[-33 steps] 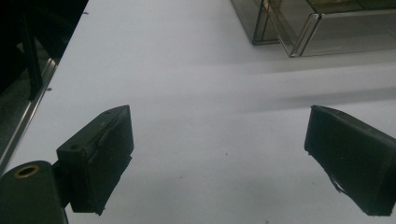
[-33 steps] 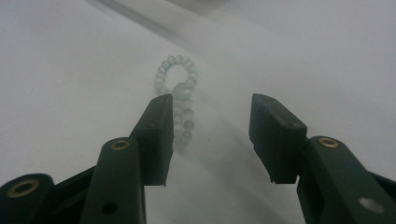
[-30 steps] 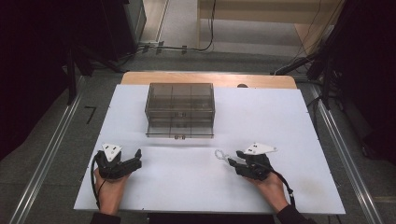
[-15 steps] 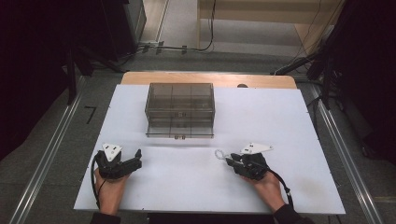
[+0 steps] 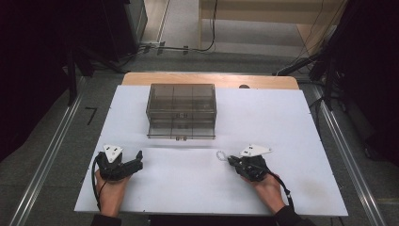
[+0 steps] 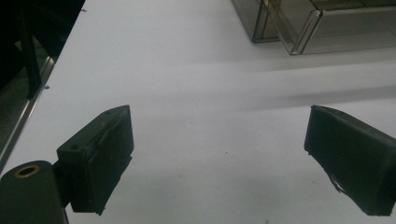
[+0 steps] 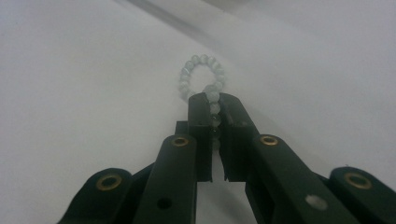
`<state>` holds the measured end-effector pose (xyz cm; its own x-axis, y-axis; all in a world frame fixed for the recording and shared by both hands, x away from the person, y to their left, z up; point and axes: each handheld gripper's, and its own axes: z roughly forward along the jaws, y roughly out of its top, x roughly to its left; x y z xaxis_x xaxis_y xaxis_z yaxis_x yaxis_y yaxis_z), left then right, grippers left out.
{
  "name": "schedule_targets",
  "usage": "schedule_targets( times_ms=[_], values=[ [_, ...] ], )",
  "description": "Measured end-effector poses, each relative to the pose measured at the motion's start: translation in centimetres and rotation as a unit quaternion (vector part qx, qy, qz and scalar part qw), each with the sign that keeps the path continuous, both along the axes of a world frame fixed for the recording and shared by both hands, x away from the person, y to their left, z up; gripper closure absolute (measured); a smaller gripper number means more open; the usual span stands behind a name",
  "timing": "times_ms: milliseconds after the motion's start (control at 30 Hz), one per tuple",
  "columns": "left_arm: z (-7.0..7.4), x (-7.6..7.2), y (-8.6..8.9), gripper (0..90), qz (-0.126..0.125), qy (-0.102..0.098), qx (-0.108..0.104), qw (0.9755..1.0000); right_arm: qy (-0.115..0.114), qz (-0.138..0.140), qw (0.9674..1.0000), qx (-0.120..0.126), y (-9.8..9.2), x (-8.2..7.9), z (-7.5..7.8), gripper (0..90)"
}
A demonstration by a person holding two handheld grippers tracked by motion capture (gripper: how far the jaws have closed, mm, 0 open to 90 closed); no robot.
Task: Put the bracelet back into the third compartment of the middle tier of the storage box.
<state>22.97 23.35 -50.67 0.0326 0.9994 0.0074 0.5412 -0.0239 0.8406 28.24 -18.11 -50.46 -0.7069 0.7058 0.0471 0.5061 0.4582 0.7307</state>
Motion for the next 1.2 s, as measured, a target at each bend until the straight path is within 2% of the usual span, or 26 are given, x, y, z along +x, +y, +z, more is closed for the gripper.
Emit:
schedule_targets(
  times_ms=[500,733,1200],
  values=[
    [0.0,0.0,0.0,8.4,-0.001,0.002,0.0,1.0,-0.033,0.002,0.9994,0.009,0.0,-0.4,1.2,82.4],
    [-0.1,0.0,0.0,8.4,-0.001,0.002,-0.001,1.0,-0.049,0.002,0.9986,0.021,0.0,-0.5,2.3,82.5],
    [-0.1,0.1,-0.1,8.4,0.001,0.003,-0.002,1.0,-0.065,-0.006,0.9967,0.049,-0.2,0.1,4.1,82.5]
  ],
)
